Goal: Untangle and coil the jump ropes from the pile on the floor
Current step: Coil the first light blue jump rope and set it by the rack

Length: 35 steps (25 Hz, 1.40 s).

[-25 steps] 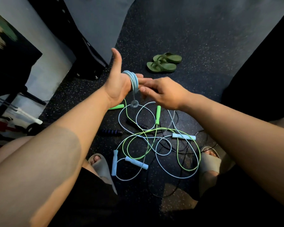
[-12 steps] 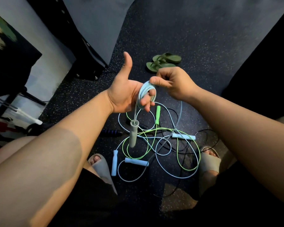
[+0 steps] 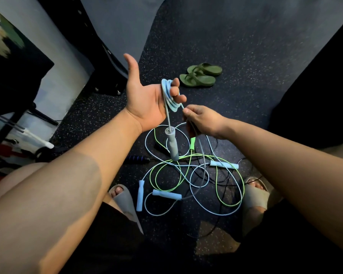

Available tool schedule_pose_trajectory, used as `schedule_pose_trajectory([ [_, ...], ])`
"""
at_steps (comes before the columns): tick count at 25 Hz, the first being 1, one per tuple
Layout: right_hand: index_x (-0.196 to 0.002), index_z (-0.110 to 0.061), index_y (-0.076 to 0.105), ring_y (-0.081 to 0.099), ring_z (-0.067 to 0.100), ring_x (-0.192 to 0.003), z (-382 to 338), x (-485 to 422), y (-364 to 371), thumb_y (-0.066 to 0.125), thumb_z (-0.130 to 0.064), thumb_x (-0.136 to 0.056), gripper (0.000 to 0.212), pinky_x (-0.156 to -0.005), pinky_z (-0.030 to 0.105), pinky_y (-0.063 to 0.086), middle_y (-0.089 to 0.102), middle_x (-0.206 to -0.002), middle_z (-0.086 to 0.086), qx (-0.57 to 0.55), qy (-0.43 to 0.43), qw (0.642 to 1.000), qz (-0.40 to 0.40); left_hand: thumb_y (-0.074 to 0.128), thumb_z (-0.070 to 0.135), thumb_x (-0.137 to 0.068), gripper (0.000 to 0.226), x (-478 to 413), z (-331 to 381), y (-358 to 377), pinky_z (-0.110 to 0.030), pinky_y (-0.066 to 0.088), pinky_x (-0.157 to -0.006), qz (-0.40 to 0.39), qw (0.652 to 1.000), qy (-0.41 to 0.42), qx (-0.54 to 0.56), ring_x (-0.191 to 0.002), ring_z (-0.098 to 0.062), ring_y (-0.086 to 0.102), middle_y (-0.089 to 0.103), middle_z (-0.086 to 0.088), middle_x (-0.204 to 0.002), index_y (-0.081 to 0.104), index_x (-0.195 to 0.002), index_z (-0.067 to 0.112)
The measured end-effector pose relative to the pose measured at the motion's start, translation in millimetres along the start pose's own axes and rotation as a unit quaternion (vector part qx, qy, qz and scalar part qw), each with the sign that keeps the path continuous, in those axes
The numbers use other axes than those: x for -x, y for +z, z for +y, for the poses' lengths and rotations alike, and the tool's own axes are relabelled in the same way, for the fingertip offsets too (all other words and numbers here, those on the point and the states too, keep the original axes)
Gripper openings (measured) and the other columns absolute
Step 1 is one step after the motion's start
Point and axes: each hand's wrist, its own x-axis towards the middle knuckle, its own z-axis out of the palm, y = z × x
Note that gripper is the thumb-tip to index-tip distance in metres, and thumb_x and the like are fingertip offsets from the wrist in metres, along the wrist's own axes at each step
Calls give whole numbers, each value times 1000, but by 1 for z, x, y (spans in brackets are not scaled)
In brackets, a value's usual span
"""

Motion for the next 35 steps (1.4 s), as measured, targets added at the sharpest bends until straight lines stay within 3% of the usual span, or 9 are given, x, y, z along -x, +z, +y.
schedule_pose_trajectory([
  [3, -90, -13, 55, 53, 28, -64, 4, 2, 9, 36, -28, -108, 30, -63, 37, 47, 53, -73, 18, -43, 52, 996, -53, 16, 99, -71, 119, -3, 1, 0, -42, 52, -97, 24, 998, 56, 35, -80, -25, 64, 60, -11, -88, 62, -107, -5],
  [6, -94, -9, 58, 57, 24, -59, 4, 9, 11, 39, -25, -108, 28, -52, 26, 48, 55, -70, 13, -12, 95, 990, -107, 18, 93, -78, 115, -5, 3, 2, -52, 51, -102, 60, 989, 122, 54, -83, -26, 66, 60, -17, -97, 72, -97, -7],
  [10, -94, -9, 65, 57, 16, -51, -8, 15, 1, 45, -25, -106, 28, -48, 24, 49, 53, -63, 4, 26, 153, 973, -172, 12, 87, -85, 111, -13, 3, -10, -51, 52, -102, 164, 977, 138, -25, -88, -29, 71, 61, -23, -112, 51, -125, -8],
  [13, -93, -12, 69, 48, 14, -47, -25, 17, -4, 47, -27, -105, 29, -49, 27, 48, 46, -59, 0, 57, 121, 975, -180, 6, 84, -87, 109, -21, -6, -24, -37, 58, -87, 213, 960, 89, -158, -102, -35, 72, 59, -29, -129, 28, -152, -1],
  [18, -88, -14, 74, 34, 3, -41, -50, 16, -15, 50, -37, -103, 36, -41, 19, 33, 42, -49, -9, 174, -43, 980, -82, 1, 93, -77, 127, -24, -22, -27, -39, 41, -112, 131, 929, -67, -339, -122, -30, 62, 64, -30, -127, 47, -134, -12],
  [22, -72, -18, 71, 48, -1, -52, -57, 18, -27, 59, -44, -97, 39, -55, 22, 42, 64, -59, -7, 216, -113, 970, -17, -11, 90, -73, 139, -19, -23, -25, -52, 39, -112, -6, 916, -115, -385, -95, -34, 65, 56, -45, -113, 55, -124, -21],
  [27, -71, -6, 66, 39, 2, -49, -51, 17, -37, 78, -43, -80, 40, -48, 19, 30, 49, -51, -11, 143, -157, 975, 70, -8, 93, -70, 122, -6, -22, -9, -38, 51, -86, -72, 943, -165, -280, -63, -32, 56, 54, -13, -62, 66, -90, -1],
  [30, -67, -6, 58, 32, 4, -51, -38, 12, -36, 72, -50, -83, 49, -48, 24, 27, 40, -56, -7, 133, -155, 974, 99, -15, 94, -66, 117, -3, -16, -2, -36, 47, -91, -90, 948, -162, -260, -53, -29, 49, 42, -3, -46, 64, -64, 8],
  [35, -75, -2, 59, 44, 13, -54, -15, 7, -28, 47, -59, -97, 62, -52, 38, 42, 49, -63, 5, 140, -105, 981, 85, -13, 97, -62, 113, -1, -7, -2, -34, 47, -88, -53, 978, -115, -167, -42, -21, 44, 34, 2, -38, 57, -69, 9],
])
